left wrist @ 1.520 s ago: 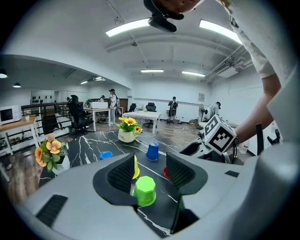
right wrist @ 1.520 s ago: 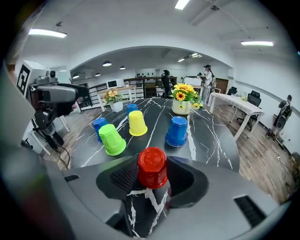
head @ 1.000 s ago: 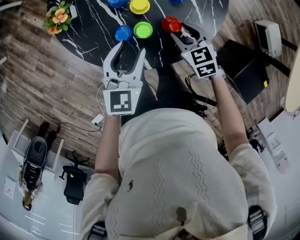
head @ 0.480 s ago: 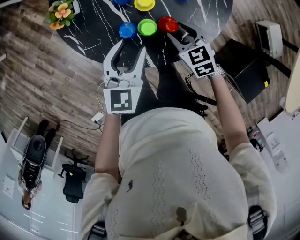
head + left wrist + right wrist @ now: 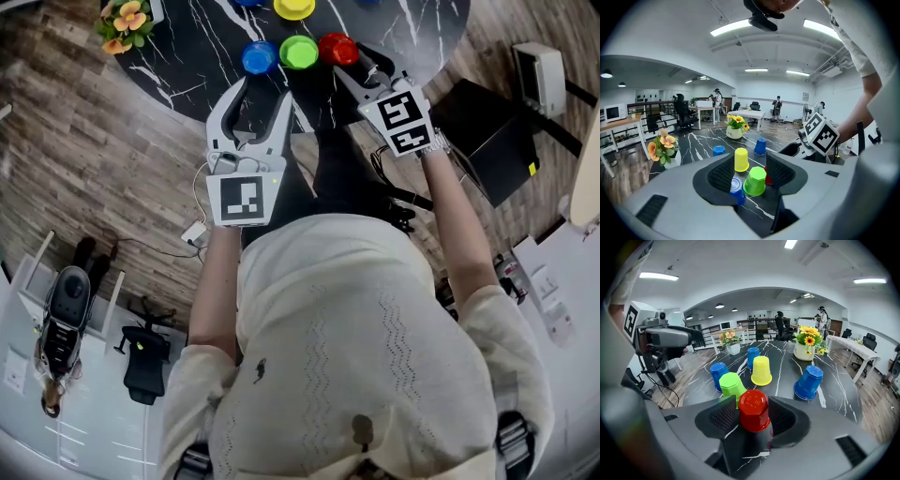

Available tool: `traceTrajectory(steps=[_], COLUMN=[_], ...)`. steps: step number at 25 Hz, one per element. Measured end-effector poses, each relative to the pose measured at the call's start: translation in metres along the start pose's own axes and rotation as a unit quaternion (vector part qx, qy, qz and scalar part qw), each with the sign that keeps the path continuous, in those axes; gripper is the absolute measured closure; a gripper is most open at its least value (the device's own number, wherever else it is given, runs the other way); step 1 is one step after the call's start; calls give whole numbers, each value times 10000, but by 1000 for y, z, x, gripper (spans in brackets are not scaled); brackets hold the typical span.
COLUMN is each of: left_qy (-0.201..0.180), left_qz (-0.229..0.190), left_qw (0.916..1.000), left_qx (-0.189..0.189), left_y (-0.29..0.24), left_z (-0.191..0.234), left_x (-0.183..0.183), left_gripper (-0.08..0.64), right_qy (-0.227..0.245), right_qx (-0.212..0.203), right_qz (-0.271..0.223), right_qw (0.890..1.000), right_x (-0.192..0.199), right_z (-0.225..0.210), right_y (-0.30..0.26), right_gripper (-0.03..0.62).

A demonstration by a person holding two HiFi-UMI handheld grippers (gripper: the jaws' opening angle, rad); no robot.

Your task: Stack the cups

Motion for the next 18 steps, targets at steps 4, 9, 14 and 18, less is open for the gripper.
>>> traceTrajectory(steps=[4, 9, 14, 18], left_qy=[-17, -54, -57, -96], left_qz=[-9, -98, -159, -156], left_qw=[10000, 9999, 9998, 9998], left_qx=[39, 67, 41, 8], left_y=[-3, -12, -22, -33], left_z=[-1, -4, -9, -14], left_x=[-2, -11, -22, -27], left_gripper=[335, 335, 334, 335], right_qy=[-15, 41, 88, 82], right_qx=[12, 107, 323, 520], right_qz=[-91, -223, -301, -341], right_qw=[10000, 9997, 9990, 9980], right_x=[-6, -19, -30, -36], right_z=[-3, -16, -44, -73], right_y=[5, 12, 18, 16], right_gripper=[362, 360, 360, 360])
Point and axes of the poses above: the fingertips, and each gripper's own axes: y backward along the fingers, z to its left, x out of its underside, the point moved 5 cm from there along y, backward along the fingers, and after that the axes turned 15 degrees about -z, right-handed, at the moved point
